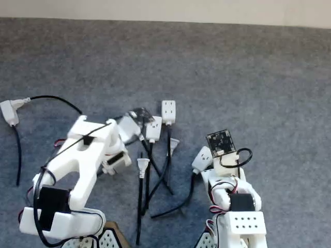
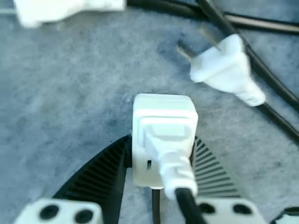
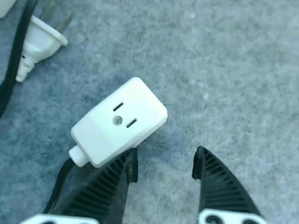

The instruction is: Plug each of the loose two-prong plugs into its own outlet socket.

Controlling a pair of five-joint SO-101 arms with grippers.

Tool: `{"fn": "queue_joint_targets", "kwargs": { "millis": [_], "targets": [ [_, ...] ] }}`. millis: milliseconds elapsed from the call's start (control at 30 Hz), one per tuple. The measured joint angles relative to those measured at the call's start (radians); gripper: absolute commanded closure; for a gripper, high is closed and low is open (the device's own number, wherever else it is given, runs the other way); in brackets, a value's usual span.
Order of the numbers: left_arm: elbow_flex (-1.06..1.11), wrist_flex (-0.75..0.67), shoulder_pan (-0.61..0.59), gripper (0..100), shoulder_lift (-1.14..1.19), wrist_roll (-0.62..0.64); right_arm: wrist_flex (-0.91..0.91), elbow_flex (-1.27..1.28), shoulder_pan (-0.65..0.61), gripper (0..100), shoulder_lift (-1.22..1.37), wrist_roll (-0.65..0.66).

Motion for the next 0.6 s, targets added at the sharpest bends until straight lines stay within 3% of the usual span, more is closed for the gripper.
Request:
{"fn": "queue_joint_targets", "kwargs": {
  "millis": [333,600],
  "targets": [
    [-0.43,0.078,-0.494,100,0.075,-0.002,0.015,0.005,0.0,80.7,-0.052,0.0],
    [-0.951,0.189,-0.681,100,0.526,0.0,0.015,0.005,0.0,80.7,-0.052,0.0]
  ]
}}
